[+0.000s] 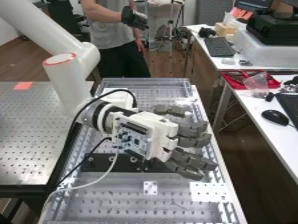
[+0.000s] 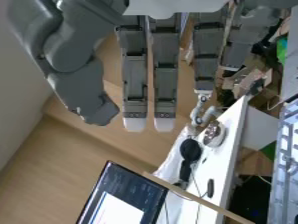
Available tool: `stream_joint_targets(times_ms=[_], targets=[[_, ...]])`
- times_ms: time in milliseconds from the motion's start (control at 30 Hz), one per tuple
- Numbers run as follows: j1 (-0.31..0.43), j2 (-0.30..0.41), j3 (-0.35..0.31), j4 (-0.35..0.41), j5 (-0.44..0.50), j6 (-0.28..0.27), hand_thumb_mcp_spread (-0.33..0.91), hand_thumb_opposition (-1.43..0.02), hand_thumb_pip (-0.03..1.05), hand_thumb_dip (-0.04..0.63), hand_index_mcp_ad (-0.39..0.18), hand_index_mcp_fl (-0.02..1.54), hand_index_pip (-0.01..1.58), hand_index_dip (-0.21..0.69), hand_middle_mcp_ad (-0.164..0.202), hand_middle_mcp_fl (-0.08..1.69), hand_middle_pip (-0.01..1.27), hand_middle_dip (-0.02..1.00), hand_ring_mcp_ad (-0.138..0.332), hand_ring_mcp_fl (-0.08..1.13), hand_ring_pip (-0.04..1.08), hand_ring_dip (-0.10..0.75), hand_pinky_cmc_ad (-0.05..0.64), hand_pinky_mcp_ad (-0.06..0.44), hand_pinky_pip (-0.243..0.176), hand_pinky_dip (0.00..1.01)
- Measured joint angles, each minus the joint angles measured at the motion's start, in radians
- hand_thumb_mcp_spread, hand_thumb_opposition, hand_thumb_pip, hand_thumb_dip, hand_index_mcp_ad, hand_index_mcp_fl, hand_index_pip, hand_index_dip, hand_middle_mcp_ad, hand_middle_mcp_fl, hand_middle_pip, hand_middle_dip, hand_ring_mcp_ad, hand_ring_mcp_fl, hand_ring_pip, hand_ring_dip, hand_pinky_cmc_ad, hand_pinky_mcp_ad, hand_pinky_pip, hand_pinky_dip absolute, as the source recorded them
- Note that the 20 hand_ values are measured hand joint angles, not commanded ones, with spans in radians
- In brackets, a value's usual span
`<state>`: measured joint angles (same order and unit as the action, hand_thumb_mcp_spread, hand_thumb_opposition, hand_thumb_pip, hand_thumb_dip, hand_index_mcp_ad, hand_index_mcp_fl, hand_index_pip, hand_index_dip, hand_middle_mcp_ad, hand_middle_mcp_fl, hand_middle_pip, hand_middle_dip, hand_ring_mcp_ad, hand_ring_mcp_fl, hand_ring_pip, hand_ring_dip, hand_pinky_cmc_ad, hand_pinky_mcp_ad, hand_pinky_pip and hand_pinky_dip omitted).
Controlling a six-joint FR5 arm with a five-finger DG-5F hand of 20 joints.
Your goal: Grab the chopstick and place it in the clear container
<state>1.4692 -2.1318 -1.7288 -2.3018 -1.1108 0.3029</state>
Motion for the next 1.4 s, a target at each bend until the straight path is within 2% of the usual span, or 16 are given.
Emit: stream_joint_targets(times_ms=[33,133,267,300,367,433,533,667,800,833,900,1033,1233,1400], targets=[[0.000,-0.004,0.005,-0.004,0.003,0.008,0.38,-0.77,0.85,0.291,0.040,0.39,1.17,0.024,0.124,0.56,0.54,0.50,0.227,0.34,0.09,0.255,0.192,0.244,-0.065,0.37],[0.001,-0.018,0.019,-0.017,0.007,0.031,0.39,-0.77,0.84,0.291,0.038,0.33,1.25,0.019,0.126,0.54,0.60,0.53,0.213,0.38,0.09,0.302,0.192,0.246,-0.047,0.37],[0.003,-0.031,0.036,-0.036,0.014,0.058,0.40,-0.77,0.82,0.291,0.038,0.24,1.30,0.017,0.126,0.54,0.66,0.53,0.194,0.41,0.09,0.328,0.195,0.246,-0.047,0.36],[0.003,-0.034,0.041,-0.040,0.013,0.065,0.40,-0.77,0.82,0.291,0.038,0.23,1.31,0.014,0.124,0.54,0.68,0.53,0.188,0.41,0.09,0.332,0.195,0.246,-0.031,0.35],[0.004,-0.044,0.051,-0.049,0.010,0.078,0.41,-0.77,0.82,0.291,0.038,0.23,1.32,0.010,0.126,0.54,0.70,0.54,0.178,0.44,0.08,0.358,0.194,0.246,-0.016,0.33],[0.004,-0.049,0.057,-0.053,0.010,0.085,0.42,-0.77,0.82,0.291,0.038,0.20,1.33,0.010,0.119,0.54,0.71,0.56,0.178,0.46,0.08,0.375,0.206,0.248,-0.017,0.31],[0.004,-0.057,0.067,-0.061,0.009,0.095,0.44,-0.79,0.80,0.291,0.042,0.19,1.33,0.010,0.093,0.55,0.74,0.56,0.166,0.47,0.08,0.379,0.208,0.250,0.000,0.31],[0.006,-0.071,0.083,-0.071,0.016,0.108,0.45,-0.79,0.80,0.307,0.028,0.22,1.36,0.012,0.094,0.56,0.75,0.59,0.164,0.49,0.08,0.400,0.215,0.248,0.012,0.27],[0.006,-0.080,0.095,-0.079,0.010,0.107,0.48,-0.81,0.79,0.309,0.012,0.24,1.39,0.012,0.094,0.56,0.74,0.60,0.154,0.49,0.07,0.415,0.229,0.246,0.024,0.24],[0.006,-0.083,0.102,-0.084,0.002,0.103,0.48,-0.80,0.79,0.309,0.014,0.24,1.41,0.012,0.094,0.56,0.74,0.61,0.154,0.49,0.07,0.412,0.250,0.250,0.044,0.22],[0.007,-0.087,0.108,-0.090,-0.006,0.094,0.49,-0.81,0.77,0.305,0.012,0.23,1.43,0.012,0.091,0.54,0.75,0.62,0.155,0.49,0.08,0.417,0.262,0.246,0.040,0.21],[0.007,-0.093,0.120,-0.100,-0.022,0.069,0.52,-0.82,0.77,0.312,0.012,0.04,1.46,0.014,0.093,0.45,0.76,0.62,0.152,0.46,0.08,0.424,0.264,0.248,0.047,0.21],[0.007,-0.098,0.128,-0.111,-0.020,0.062,0.53,-0.83,0.79,0.339,0.012,0.02,1.45,0.066,0.089,0.34,0.77,0.66,0.152,0.43,0.07,0.431,0.278,0.166,0.049,0.19],[0.007,-0.097,0.127,-0.115,-0.023,0.054,0.55,-0.85,0.81,0.356,0.012,0.01,1.46,0.113,0.089,0.26,0.79,0.67,0.152,0.41,0.08,0.449,0.290,0.157,0.049,0.19]])
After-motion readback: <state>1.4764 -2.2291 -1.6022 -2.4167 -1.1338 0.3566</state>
